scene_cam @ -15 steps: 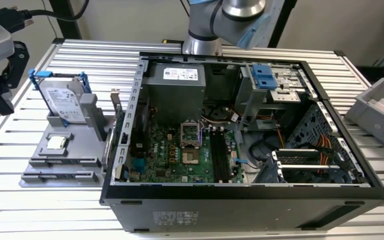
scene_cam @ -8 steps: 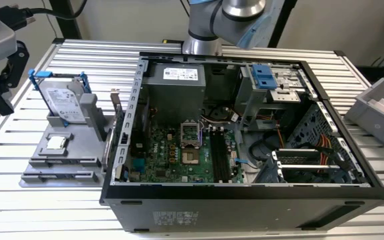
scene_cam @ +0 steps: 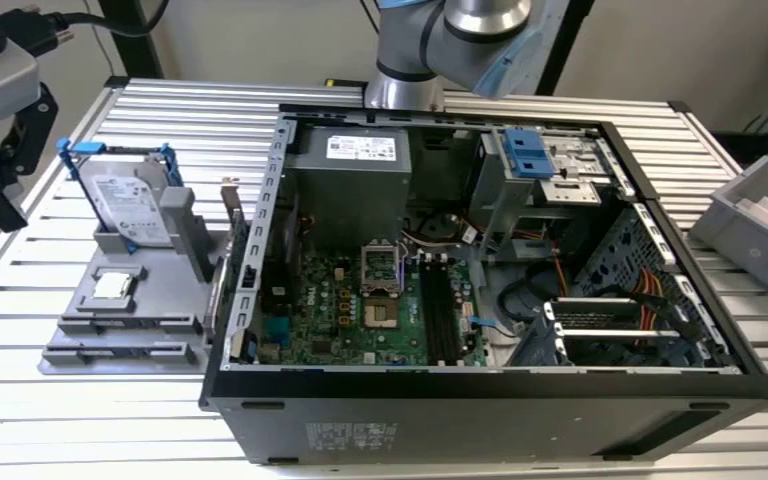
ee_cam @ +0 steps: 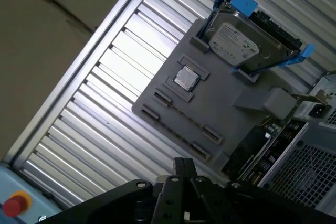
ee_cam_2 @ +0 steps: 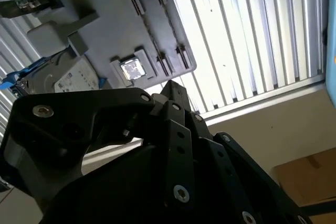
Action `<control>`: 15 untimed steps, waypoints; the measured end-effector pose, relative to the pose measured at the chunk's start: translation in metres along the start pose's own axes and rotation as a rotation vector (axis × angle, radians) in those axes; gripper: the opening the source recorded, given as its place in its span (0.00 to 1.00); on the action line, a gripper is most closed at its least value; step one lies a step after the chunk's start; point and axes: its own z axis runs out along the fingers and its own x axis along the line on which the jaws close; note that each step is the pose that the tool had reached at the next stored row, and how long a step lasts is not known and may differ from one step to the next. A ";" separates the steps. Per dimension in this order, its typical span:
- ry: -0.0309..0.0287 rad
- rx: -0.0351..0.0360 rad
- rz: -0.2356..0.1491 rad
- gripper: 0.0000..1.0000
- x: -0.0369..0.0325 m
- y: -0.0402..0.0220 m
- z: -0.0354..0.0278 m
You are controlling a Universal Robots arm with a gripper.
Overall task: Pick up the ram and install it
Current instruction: 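Pick up the ram and move it above insertion slot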
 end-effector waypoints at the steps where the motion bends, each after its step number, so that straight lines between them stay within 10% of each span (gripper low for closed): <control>1: 0.0004 0.0003 -0.006 0.00 0.0000 0.0000 0.0000; 15: 0.0048 0.0025 -0.109 0.00 0.0000 0.0000 0.0001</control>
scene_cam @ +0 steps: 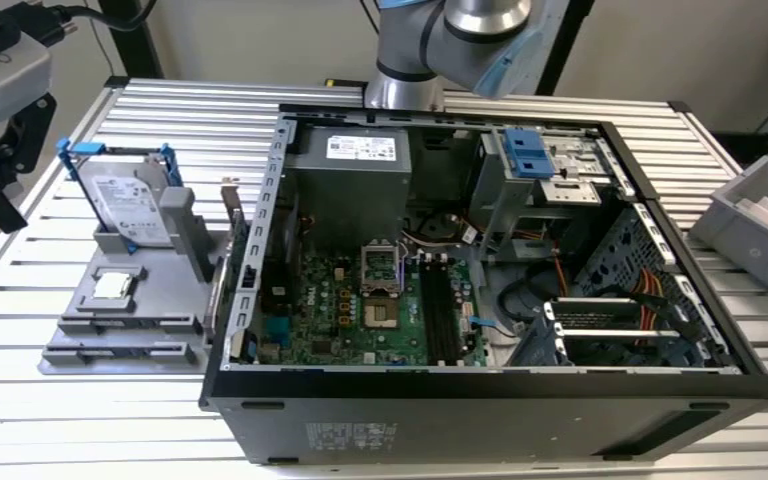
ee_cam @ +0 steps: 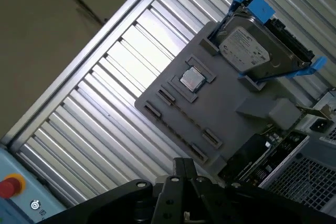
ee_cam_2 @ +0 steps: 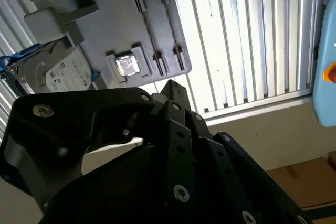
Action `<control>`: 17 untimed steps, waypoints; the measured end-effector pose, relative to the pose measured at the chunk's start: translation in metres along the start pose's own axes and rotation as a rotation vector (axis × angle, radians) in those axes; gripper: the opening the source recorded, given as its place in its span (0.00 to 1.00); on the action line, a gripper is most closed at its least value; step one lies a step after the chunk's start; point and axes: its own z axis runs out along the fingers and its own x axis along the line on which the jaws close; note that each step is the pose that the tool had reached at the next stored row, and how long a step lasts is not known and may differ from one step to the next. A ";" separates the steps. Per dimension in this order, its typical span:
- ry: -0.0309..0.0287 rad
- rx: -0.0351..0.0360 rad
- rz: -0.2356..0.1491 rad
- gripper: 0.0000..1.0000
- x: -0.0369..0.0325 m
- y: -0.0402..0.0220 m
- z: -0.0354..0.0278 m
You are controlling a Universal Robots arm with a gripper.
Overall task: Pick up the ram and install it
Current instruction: 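Pick up the ram and move it above insertion slot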
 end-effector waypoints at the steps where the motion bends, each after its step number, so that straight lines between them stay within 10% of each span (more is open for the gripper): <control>1: 0.0003 0.0000 -0.008 0.00 0.0000 0.0000 0.0000; 17: 0.0053 0.0002 -0.135 0.00 0.0000 0.0000 0.0000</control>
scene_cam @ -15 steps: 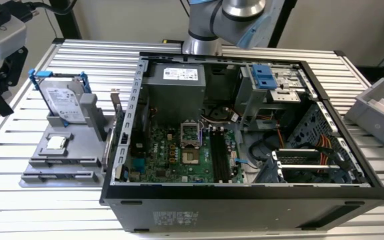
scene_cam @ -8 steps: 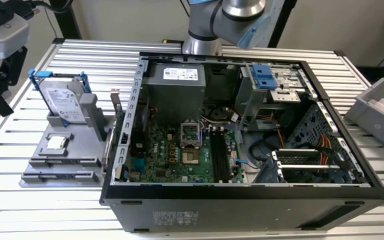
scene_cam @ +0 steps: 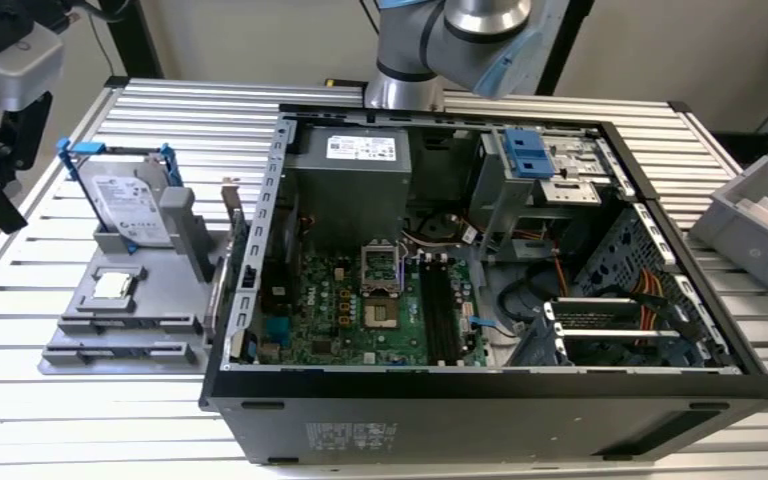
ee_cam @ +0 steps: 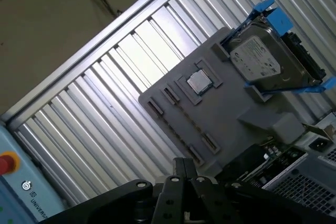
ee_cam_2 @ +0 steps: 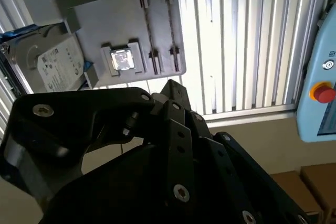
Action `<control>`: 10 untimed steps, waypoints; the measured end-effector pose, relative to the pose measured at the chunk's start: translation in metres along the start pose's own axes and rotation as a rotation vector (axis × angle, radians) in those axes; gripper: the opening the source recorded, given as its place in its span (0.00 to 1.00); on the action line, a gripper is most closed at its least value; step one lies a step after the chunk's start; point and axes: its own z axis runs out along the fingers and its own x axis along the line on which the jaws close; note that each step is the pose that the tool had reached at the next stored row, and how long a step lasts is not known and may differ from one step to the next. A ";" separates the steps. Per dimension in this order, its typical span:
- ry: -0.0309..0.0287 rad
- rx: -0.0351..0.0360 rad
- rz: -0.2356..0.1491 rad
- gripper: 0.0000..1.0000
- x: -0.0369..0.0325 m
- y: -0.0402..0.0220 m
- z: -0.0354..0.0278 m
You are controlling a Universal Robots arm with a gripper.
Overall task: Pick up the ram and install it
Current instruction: 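Pick up the ram and move it above insertion slot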
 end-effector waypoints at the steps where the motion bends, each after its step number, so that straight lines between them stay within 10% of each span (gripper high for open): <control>1: 0.0003 0.0000 -0.009 0.00 0.0000 0.0000 0.0000; 10: 0.0030 -0.0005 -0.096 0.00 0.0000 0.0000 0.0000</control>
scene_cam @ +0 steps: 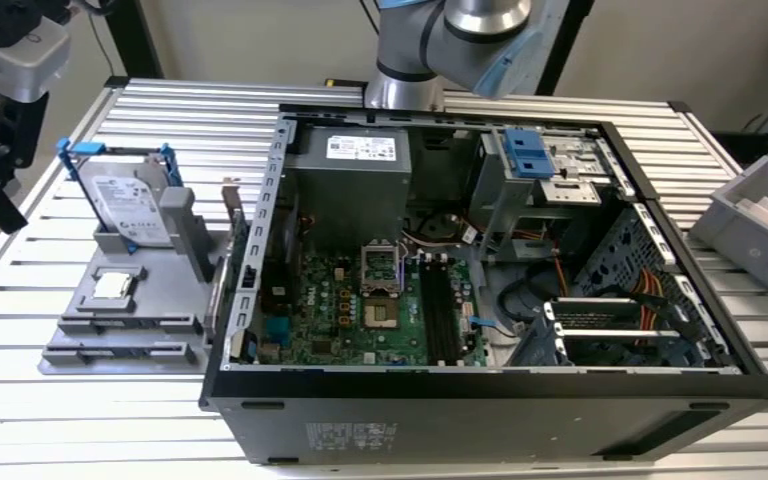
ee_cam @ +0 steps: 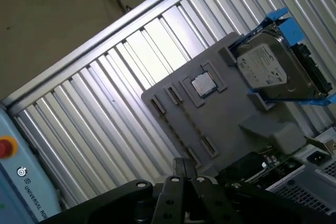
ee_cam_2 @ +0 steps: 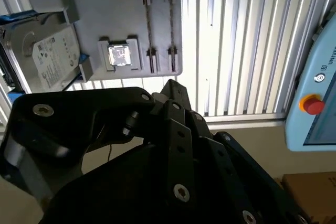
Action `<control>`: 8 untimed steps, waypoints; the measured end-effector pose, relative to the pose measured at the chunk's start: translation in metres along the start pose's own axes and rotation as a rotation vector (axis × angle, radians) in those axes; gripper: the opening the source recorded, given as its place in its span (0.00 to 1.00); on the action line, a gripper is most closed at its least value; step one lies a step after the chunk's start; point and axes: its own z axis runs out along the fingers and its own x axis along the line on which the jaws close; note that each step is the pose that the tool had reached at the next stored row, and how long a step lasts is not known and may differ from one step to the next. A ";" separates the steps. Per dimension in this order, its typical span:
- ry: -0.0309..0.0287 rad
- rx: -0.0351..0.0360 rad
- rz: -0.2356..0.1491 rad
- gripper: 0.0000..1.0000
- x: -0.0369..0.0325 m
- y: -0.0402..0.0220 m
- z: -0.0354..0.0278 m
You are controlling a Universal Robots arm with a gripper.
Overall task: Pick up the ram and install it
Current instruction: 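Pick up the ram and move it above insertion slot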
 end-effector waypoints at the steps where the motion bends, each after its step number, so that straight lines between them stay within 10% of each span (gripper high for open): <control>1: 0.0003 0.0000 -0.011 0.00 0.0000 0.0000 0.0000; 8: 0.0027 -0.0003 -0.085 0.00 0.0000 0.0000 0.0000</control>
